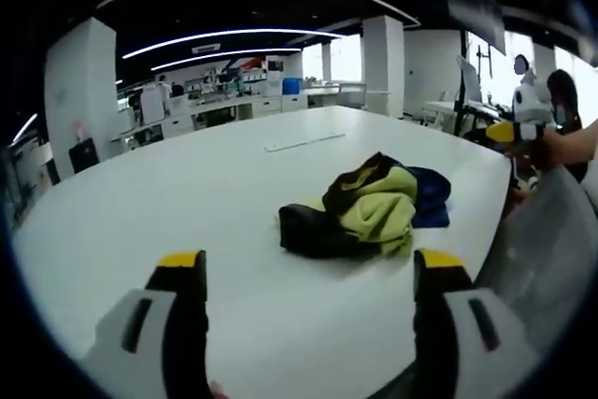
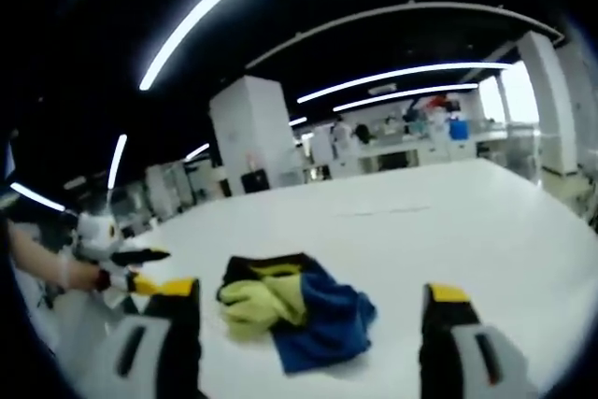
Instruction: Fold the garment on the visible template until the final outline fits inside the template.
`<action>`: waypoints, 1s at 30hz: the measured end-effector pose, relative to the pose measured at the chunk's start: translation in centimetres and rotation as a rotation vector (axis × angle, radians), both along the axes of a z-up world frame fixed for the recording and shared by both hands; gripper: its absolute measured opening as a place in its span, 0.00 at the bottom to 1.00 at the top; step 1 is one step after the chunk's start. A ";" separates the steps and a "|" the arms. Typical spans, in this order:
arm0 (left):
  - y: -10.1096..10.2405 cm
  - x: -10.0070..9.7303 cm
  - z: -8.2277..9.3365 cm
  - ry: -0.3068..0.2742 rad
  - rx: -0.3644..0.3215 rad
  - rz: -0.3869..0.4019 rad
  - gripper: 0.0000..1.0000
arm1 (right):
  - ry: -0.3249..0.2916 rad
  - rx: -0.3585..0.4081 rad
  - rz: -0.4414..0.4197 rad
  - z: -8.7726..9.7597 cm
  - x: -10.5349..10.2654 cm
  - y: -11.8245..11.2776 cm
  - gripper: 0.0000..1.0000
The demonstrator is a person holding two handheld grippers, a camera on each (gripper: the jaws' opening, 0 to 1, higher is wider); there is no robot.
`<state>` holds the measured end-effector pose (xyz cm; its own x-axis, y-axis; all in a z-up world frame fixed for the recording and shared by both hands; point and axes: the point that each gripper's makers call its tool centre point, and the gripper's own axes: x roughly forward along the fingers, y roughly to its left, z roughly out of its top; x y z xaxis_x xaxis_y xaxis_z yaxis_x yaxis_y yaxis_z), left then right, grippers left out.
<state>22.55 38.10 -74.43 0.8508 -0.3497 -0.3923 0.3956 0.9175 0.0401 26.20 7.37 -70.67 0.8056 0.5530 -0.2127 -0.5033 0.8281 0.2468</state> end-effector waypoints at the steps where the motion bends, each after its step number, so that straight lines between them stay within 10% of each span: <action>1: 0.0 0.0 0.0 0.002 0.005 -0.002 0.88 | 0.002 0.002 0.000 0.0 0.1 0.1 0.99; 30: 0.1 0.1 -0.4 0.024 -0.025 -0.021 0.86 | 0.075 -0.026 0.010 -1.9 0.2 0.4 0.97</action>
